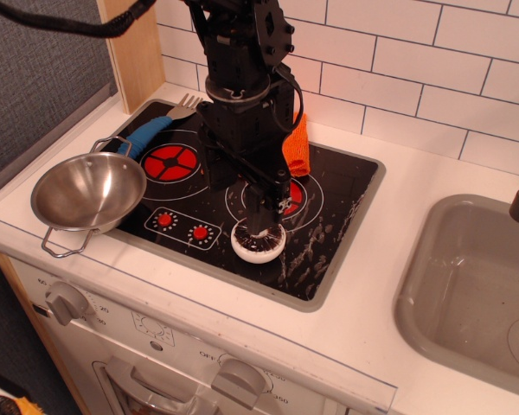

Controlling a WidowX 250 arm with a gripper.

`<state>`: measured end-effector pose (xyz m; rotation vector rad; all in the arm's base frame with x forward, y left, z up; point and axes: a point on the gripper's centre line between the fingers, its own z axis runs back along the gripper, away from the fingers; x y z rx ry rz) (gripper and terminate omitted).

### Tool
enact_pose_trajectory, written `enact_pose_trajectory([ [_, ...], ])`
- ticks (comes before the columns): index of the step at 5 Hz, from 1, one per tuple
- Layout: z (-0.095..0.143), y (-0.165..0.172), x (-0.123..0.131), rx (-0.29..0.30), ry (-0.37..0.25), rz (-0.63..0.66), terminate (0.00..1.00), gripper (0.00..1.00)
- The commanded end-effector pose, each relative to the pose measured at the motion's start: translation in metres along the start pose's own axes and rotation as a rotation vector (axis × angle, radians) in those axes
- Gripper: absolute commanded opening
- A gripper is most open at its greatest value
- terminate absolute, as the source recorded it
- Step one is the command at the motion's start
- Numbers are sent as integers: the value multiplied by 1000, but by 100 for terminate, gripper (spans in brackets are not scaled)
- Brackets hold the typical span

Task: Put the silver pan on the orange rag.

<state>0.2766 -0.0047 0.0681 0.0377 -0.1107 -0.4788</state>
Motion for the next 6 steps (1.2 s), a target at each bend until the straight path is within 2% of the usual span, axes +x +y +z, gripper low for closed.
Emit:
enact_pose_trajectory([
  [1,0,0,0,0,0,0,0,100],
  [2,10,19,-13,21,-14,53,0,100],
  [3,19,48,-38,64,2,168,0,100],
  [4,12,73,-58,77,23,243,0,100],
  [5,-13,91,-68,57,64,289,0,100],
  [6,-48,97,-63,29,118,280,0,100],
])
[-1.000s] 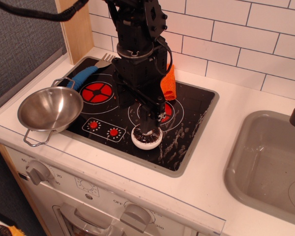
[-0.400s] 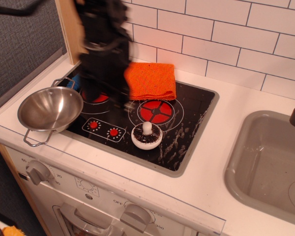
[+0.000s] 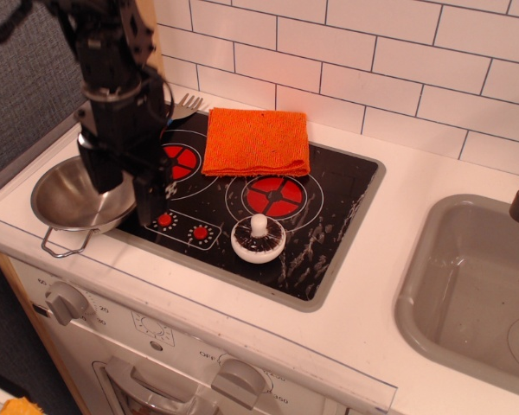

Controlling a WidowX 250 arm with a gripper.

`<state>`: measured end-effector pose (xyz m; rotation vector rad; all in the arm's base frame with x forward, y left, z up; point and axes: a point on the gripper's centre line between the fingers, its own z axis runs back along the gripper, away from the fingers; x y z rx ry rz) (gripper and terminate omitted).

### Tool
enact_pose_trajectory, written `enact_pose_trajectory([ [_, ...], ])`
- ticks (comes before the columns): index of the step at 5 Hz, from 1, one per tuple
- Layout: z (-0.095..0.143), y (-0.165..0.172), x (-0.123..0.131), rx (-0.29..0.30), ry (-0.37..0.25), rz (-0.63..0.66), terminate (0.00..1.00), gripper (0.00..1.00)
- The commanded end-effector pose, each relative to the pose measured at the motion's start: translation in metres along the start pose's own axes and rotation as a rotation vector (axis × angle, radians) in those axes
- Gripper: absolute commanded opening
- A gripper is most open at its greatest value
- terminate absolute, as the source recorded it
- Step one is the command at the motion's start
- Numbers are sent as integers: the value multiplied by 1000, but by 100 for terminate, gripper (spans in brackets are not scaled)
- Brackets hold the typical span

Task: Put the silver pan on the orange rag.

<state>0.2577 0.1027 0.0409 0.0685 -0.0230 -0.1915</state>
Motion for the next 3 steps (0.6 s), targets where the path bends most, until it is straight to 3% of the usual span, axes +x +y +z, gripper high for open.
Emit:
enact_pose_trajectory([
  [1,-41,6,13,-2,52,-7,0,100],
  [2,-38,5,12,8,40,-8,0,0],
  [3,-29,3,10,11,20,-13,0,0],
])
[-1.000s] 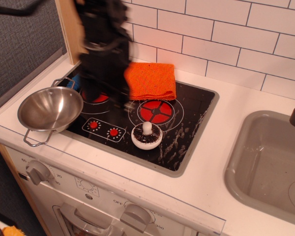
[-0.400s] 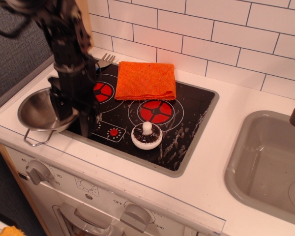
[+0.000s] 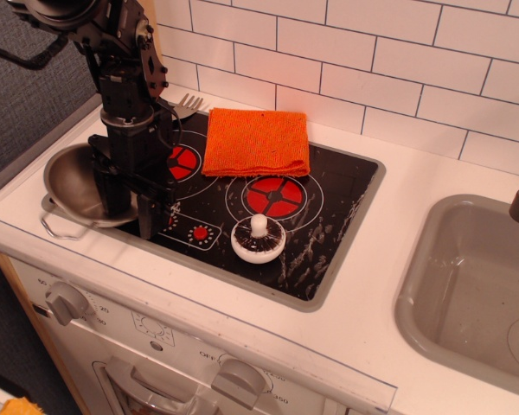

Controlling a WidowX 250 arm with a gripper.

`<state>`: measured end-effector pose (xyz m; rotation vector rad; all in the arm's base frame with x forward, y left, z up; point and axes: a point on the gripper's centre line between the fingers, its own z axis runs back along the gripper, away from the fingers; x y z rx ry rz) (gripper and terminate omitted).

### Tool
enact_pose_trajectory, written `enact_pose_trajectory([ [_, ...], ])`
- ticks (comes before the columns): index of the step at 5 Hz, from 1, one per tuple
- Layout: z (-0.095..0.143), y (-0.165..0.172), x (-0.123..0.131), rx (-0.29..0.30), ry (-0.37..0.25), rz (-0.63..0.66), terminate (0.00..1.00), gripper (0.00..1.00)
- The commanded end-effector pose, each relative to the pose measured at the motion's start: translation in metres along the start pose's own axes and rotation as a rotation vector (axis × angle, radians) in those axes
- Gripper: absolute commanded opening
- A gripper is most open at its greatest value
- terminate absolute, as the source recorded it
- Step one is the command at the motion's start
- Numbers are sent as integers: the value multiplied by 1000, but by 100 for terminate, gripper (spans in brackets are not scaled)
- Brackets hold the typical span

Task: Put the silver pan on the orange rag.

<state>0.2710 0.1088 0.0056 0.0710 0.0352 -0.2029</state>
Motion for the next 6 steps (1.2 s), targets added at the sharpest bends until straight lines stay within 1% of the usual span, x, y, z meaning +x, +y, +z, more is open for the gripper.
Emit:
enact_pose_trajectory([
  [1,24,-10,-4,34,-63,-11,0,0],
  [2,62,-22,-3,84,-118,-18,0,0],
  [3,98,-36,12,128,-162,-41,0,0],
  [4,121,-47,46,135,-213,-70,0,0],
  [5,114,-48,65,140,-189,-73,0,0],
  [6,97,-39,33,136,-143,-31,0,100],
])
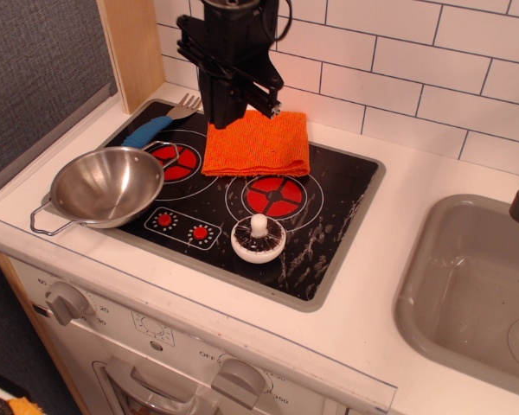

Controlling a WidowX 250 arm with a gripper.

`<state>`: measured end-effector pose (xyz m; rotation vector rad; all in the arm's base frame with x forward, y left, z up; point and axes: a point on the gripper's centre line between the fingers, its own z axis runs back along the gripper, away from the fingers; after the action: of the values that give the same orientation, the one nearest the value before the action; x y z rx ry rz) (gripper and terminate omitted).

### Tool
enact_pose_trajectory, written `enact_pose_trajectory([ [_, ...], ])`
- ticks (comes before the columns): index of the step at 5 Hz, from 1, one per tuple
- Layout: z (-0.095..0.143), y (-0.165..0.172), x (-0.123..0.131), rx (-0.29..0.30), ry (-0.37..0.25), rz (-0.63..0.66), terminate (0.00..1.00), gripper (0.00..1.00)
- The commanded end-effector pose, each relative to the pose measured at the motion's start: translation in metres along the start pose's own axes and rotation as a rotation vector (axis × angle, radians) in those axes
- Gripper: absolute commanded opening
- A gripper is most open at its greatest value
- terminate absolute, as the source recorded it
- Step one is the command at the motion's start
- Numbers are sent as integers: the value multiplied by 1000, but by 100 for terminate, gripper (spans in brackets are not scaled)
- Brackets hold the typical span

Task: Put the silver pan on the orange rag.

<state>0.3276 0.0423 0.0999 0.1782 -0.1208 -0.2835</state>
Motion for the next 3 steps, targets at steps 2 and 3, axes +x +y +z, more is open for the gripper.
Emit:
enact_pose_trajectory([
  [2,-9,28,-92,-46,29,116,0,100],
  [3,-28,32,-89,-75,57,111,0,100],
])
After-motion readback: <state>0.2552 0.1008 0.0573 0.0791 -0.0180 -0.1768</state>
